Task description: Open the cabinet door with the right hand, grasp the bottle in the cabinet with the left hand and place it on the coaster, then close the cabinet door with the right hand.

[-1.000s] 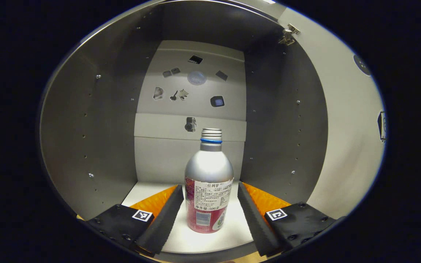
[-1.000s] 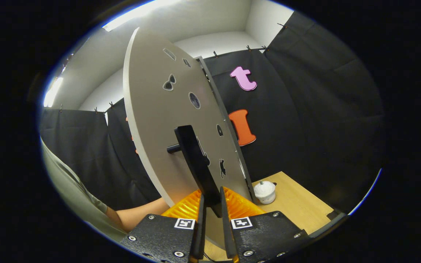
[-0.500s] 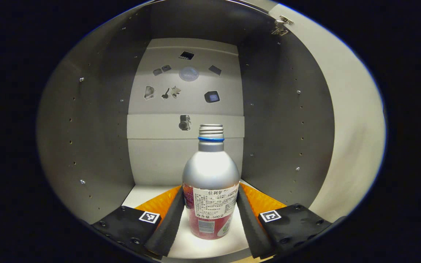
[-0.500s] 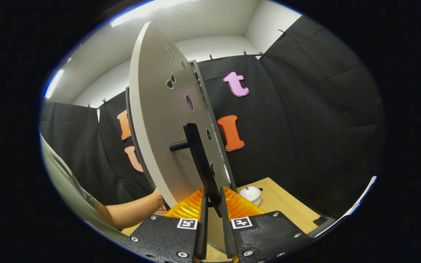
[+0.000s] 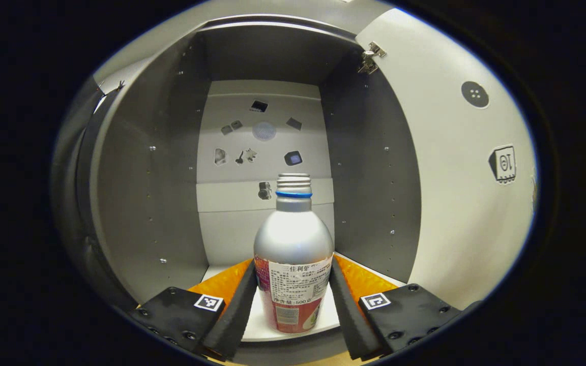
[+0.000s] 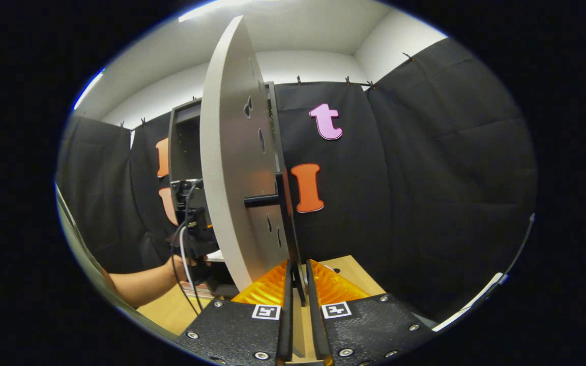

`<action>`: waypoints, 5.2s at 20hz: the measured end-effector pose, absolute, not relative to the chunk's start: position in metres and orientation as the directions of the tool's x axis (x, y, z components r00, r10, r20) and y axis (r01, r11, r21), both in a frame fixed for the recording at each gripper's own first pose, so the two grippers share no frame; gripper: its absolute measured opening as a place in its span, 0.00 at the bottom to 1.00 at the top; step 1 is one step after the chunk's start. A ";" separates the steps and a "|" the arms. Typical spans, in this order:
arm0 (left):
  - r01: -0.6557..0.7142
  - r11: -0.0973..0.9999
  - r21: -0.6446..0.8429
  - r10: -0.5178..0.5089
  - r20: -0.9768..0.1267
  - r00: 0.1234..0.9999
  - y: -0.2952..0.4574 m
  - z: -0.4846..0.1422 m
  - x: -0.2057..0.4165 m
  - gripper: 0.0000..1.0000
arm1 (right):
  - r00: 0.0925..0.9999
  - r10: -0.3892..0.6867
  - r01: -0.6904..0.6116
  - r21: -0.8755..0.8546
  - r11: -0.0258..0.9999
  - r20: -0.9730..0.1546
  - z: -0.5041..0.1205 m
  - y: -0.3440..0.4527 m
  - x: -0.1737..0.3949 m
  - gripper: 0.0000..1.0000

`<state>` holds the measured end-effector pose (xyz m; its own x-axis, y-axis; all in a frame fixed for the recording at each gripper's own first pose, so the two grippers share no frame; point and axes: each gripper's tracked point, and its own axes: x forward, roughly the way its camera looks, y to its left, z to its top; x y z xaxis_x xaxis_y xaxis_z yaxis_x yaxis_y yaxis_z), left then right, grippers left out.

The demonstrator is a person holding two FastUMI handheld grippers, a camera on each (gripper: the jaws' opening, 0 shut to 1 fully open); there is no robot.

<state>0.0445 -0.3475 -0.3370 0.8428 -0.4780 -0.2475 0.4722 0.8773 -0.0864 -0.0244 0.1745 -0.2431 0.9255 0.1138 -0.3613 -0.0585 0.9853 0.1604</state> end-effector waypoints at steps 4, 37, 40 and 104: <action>0.443 0.891 -0.096 -0.452 -0.251 0.856 -0.322 -0.331 0.020 0.85 | 0.909 0.185 -0.138 0.149 0.979 -0.374 -0.244 0.183 -0.024 0.16; -0.057 0.992 0.113 0.100 -0.420 0.902 -0.120 -0.408 -0.188 0.83 | 0.813 0.506 -0.439 0.268 0.857 -0.287 -0.255 0.150 -0.009 0.52; -0.073 0.990 0.121 0.119 -0.436 0.892 -0.111 -0.422 -0.206 0.85 | 0.834 0.497 -0.425 0.294 0.856 -0.241 -0.243 0.146 0.002 0.52; 0.020 0.990 0.139 0.038 -0.401 0.915 -0.137 -0.367 -0.220 0.91 | 0.848 0.517 -0.425 0.428 0.798 -0.122 -0.231 0.146 0.008 0.62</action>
